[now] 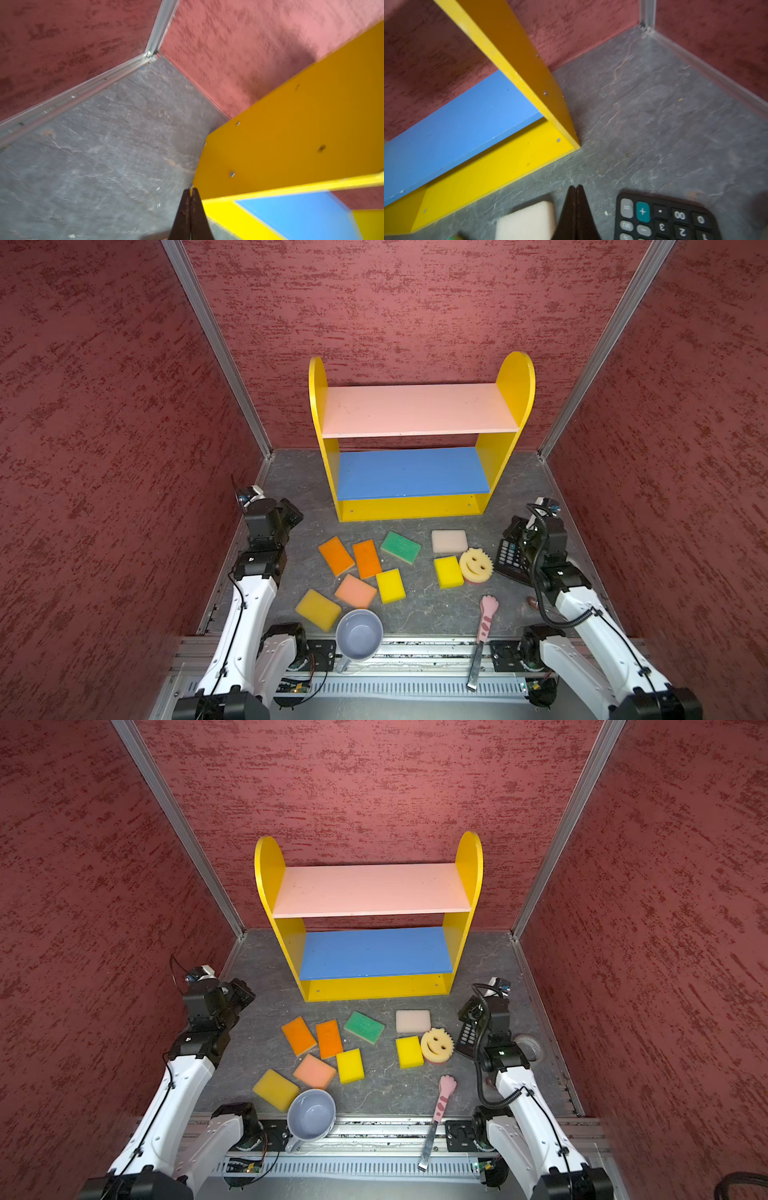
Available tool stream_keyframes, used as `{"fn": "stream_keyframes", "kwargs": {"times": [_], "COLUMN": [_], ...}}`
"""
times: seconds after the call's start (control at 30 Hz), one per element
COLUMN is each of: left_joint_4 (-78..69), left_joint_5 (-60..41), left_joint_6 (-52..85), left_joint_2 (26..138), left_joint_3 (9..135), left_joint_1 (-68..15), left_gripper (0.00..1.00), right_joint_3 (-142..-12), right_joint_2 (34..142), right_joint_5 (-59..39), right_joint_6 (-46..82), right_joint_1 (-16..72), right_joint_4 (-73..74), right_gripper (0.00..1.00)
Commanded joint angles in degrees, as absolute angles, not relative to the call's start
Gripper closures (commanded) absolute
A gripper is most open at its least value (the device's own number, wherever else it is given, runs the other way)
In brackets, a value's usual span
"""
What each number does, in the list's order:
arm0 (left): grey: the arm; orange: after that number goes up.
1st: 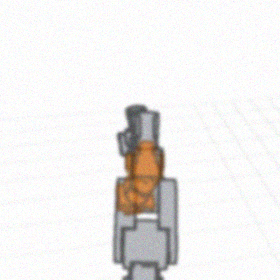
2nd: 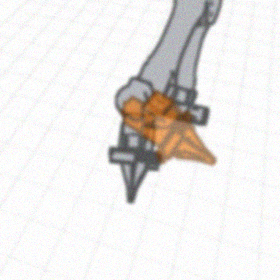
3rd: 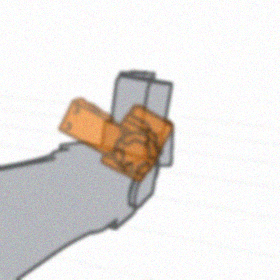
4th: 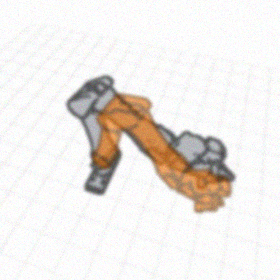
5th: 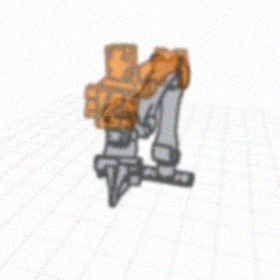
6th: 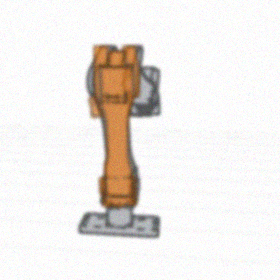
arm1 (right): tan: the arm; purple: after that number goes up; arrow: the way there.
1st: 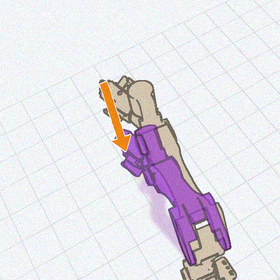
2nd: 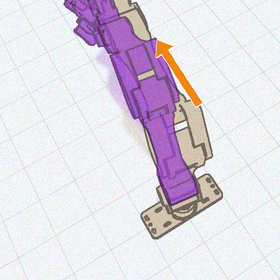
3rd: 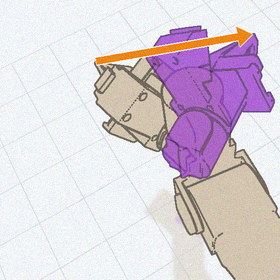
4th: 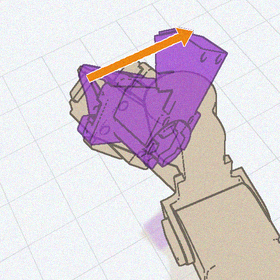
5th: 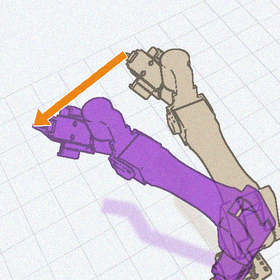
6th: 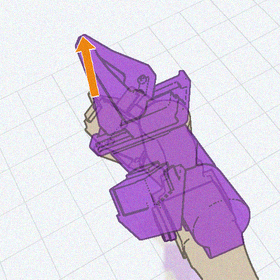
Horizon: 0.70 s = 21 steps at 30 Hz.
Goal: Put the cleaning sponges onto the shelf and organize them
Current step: 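Raise both arms and move both grippers toward the sponges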
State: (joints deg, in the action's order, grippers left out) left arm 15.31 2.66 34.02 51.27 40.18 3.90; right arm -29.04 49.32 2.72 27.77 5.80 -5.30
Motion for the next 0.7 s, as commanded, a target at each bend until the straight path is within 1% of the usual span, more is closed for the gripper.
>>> {"fn": "stream_keyframes", "kwargs": {"times": [0.0, 0.1, 0.2, 0.37, 0.6, 0.67], "left_joint_4": [16.76, 15.45, 14.25, 9.89, 6.48, 4.55], "left_joint_5": [0.03, 1.98, 1.61, 0.61, 0.30, 0.37], "left_joint_6": [34.33, 33.11, 32.77, 33.54, 33.91, 34.41], "left_joint_2": [53.97, 58.40, 63.91, 70.46, 80.30, 82.24], "left_joint_3": [39.90, 41.52, 44.00, 45.93, 51.44, 52.47], "left_joint_1": [0.05, -5.18, -8.00, -10.10, -10.15, -10.11], "left_gripper": [1.00, 1.00, 1.00, 1.00, 1.00, 1.00], "right_joint_3": [-32.17, -34.40, -36.38, -38.47, -40.31, -40.88], "right_joint_2": [51.23, 55.19, 59.42, 64.37, 68.11, 69.19], "right_joint_5": [-5.95, -9.09, -14.05, -18.34, -23.66, -23.77], "right_joint_6": [31.92, 33.38, 34.13, 36.06, 35.26, 34.77], "right_joint_1": [6.07, 5.90, 5.16, 3.46, 1.45, 1.25], "right_joint_4": [0.05, 1.70, 4.06, 7.37, 9.65, 9.58], "right_gripper": [1.00, 1.00, 1.00, 1.00, 1.00, 1.00]}}
